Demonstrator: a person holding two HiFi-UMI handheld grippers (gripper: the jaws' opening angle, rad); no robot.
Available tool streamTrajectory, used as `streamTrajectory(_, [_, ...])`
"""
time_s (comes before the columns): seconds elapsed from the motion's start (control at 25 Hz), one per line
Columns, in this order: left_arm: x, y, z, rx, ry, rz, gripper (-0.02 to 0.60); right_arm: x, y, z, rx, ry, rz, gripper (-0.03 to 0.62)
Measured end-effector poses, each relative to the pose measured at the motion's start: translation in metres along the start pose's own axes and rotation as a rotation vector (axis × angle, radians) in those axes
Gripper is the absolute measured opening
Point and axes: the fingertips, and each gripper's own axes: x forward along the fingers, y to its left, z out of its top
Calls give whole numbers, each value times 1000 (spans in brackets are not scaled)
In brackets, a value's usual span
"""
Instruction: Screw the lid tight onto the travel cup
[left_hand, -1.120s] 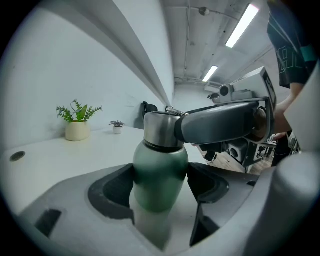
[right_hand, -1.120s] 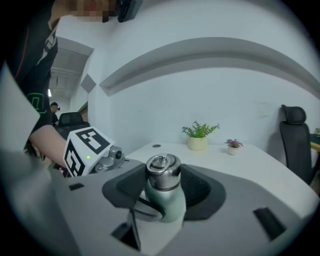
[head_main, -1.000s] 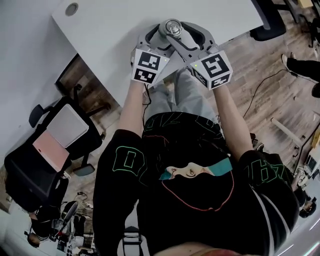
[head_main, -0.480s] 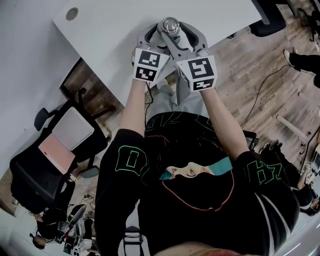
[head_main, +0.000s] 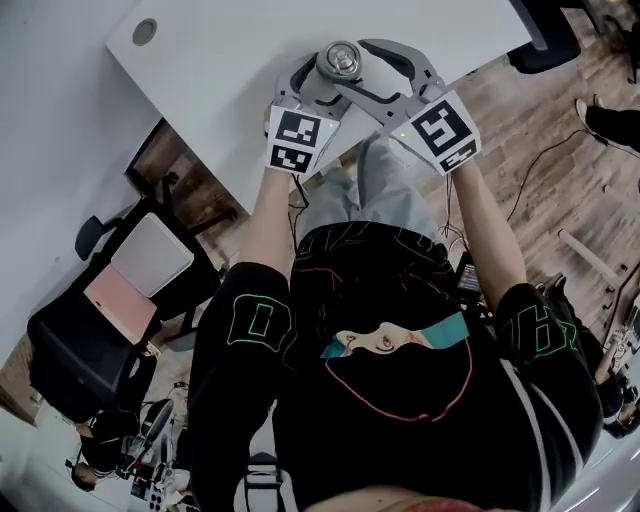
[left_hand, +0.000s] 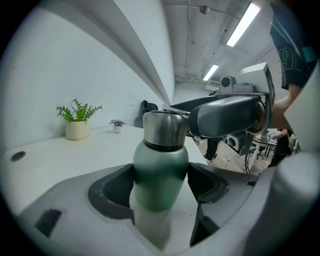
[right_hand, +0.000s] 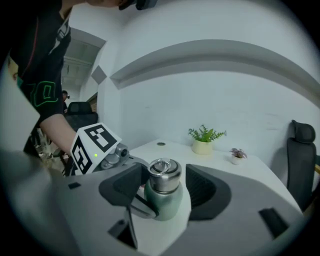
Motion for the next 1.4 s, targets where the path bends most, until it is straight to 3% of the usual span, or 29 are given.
streamTrajectory(0.6, [0,-5,1,13,0,-28,350,-2,-2,0,-166,89,472,254])
streamTrajectory(0.8, [-2,-3,0,11,6,-24,350,3,4,0,-193,111,572,241])
streamTrajectory(1.04, [-2,-3,-1,13,3,-22,350,3,5,-2,-176,106,551,236])
streamTrajectory(1.4, [1,-1,1,10,1,-15,350,3,-1,-2,-92,72,328,235])
